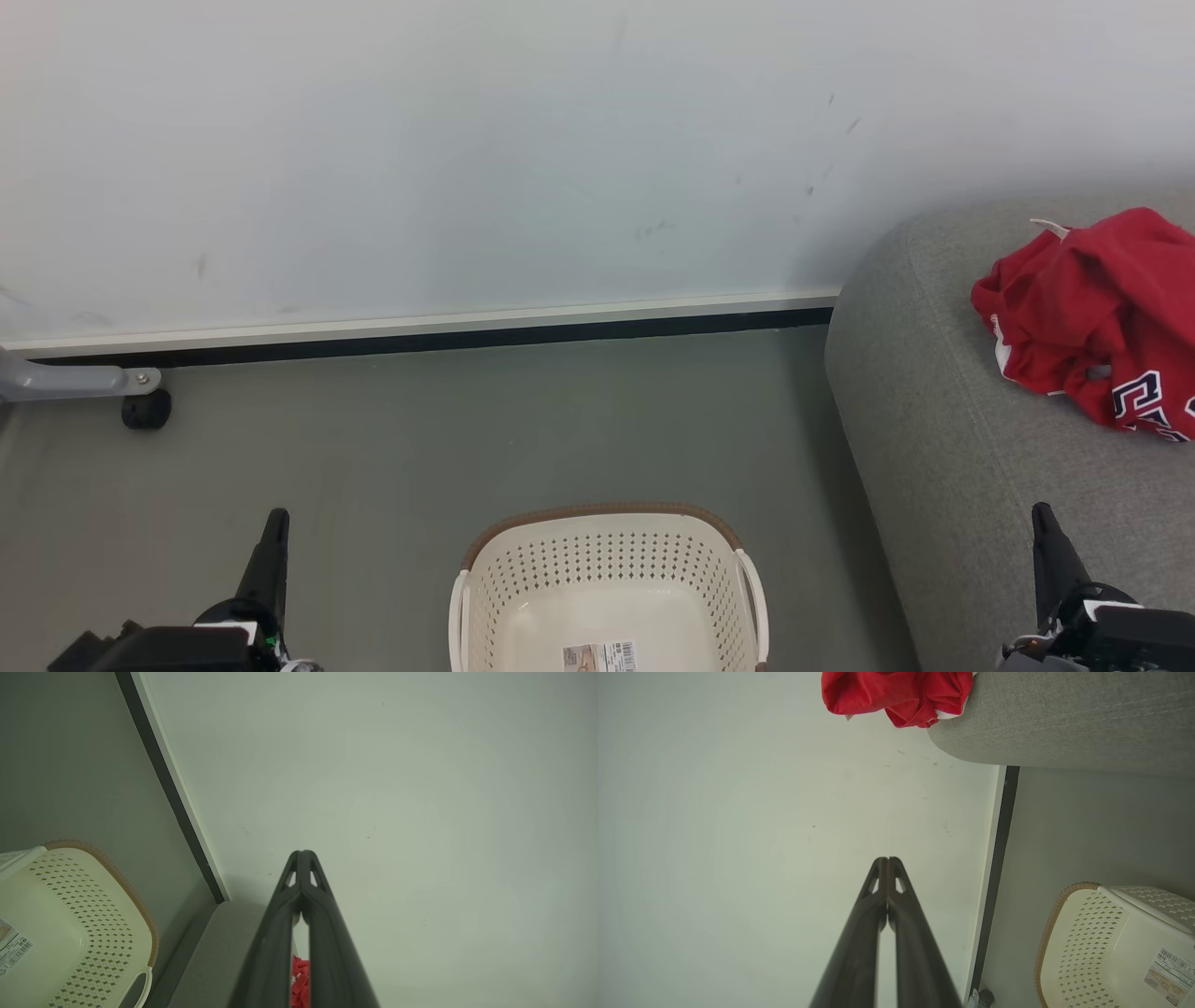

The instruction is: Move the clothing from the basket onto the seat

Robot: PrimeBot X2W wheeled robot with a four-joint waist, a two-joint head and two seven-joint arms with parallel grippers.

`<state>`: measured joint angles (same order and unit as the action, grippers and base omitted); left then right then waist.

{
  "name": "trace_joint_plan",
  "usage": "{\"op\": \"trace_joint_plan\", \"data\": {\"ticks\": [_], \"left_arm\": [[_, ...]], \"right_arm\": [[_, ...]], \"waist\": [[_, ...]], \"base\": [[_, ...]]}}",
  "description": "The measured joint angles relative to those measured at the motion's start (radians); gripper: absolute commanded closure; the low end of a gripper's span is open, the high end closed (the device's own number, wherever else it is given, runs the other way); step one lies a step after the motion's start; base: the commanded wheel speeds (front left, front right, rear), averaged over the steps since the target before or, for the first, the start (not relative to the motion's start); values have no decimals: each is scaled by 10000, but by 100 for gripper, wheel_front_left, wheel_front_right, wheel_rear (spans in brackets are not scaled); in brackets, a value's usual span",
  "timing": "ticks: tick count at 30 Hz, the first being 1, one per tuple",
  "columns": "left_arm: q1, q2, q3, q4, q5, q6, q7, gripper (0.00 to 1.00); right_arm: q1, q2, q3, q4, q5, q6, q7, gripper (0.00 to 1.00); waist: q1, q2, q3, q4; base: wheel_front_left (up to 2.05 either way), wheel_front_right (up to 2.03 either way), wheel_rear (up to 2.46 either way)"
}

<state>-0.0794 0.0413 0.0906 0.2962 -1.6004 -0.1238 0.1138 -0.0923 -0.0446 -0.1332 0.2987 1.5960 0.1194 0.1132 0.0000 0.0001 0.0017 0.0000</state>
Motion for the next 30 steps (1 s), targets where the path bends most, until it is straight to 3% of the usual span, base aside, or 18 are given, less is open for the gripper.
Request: {"op": "trace_joint_plan", "data": {"ticks": [30], "left_arm": [[0,0,0,2,0,0,0,100]], "right_arm": [[0,2,0,0,10,10,0,100]], "waist": [[0,0,0,0]], "base": [[0,0,0]]}}
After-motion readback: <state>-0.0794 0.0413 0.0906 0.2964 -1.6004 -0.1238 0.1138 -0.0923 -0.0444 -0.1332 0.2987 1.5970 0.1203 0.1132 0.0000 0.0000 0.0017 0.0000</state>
